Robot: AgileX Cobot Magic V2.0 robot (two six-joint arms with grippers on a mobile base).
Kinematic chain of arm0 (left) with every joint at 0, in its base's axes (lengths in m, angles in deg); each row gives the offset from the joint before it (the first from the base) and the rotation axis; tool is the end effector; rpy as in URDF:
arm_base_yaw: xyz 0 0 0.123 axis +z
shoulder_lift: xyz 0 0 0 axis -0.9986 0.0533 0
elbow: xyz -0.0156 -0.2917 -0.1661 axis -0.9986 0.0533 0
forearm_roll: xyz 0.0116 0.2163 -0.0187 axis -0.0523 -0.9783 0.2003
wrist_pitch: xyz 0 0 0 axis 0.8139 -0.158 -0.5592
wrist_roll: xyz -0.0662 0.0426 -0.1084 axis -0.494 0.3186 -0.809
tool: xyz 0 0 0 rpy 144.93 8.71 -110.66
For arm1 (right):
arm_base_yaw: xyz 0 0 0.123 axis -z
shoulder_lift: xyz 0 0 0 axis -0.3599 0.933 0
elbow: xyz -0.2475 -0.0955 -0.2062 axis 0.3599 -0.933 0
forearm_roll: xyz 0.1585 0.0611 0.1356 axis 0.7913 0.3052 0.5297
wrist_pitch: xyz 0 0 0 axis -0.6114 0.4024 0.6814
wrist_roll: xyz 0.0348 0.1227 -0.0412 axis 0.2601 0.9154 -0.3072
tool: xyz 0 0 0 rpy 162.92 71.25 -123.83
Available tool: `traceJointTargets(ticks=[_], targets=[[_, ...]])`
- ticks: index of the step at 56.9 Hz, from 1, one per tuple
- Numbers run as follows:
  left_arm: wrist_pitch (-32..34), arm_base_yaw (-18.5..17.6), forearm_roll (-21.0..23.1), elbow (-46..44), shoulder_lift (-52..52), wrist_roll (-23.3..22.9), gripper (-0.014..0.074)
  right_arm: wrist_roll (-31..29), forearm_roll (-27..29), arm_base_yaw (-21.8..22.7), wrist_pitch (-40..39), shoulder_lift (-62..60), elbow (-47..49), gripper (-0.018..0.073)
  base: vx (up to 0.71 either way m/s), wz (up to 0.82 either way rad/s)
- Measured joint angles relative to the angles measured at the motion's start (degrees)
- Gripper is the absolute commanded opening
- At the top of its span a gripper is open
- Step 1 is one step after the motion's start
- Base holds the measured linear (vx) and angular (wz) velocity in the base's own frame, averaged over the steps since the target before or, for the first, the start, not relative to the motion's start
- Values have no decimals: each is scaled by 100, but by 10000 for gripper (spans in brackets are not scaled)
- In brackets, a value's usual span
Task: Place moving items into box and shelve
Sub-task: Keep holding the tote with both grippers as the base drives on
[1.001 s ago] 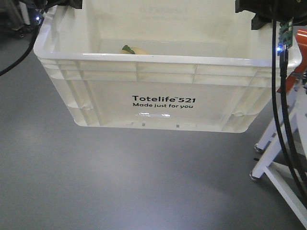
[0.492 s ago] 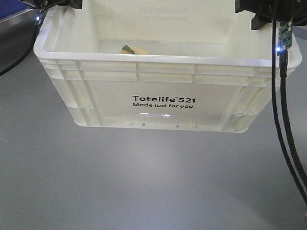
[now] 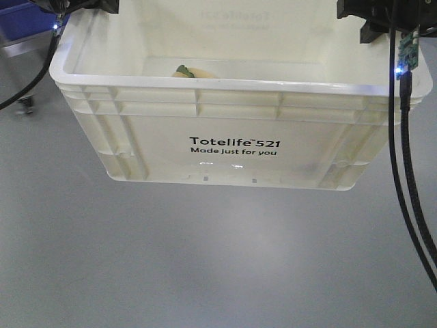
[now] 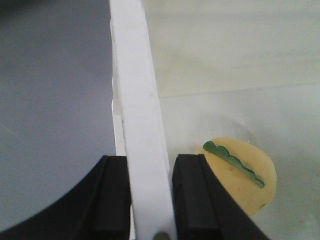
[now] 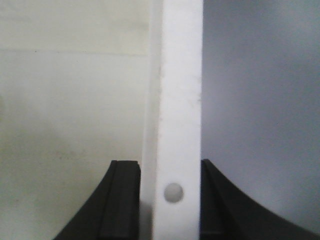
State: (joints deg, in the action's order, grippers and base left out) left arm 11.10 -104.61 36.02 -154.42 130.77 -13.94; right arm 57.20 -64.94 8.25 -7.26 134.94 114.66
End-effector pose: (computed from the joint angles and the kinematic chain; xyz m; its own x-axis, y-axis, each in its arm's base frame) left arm 0.3549 -0.1154 0.4360 -0.6658 0.0003 -0.7461 0.1852 0.9688 -0.1648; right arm 0.3264 0.0498 0.4211 -0.7721 0.0348 -0.6346 0.0516 0.9986 -0.0079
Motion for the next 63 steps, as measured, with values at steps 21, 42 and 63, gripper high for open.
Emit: traceJointTargets(ticks=[21, 42, 63], targets=[[0, 0, -6, 0, 0, 0, -1, 0, 10, 0, 6, 0, 0, -5, 21, 78], [0, 0, -23, 0, 0, 0, -1, 0, 28, 0, 11, 0, 0, -5, 25, 71], [0, 0, -23, 0, 0, 0, -1, 0, 28, 0, 31, 0, 0, -5, 30, 53]])
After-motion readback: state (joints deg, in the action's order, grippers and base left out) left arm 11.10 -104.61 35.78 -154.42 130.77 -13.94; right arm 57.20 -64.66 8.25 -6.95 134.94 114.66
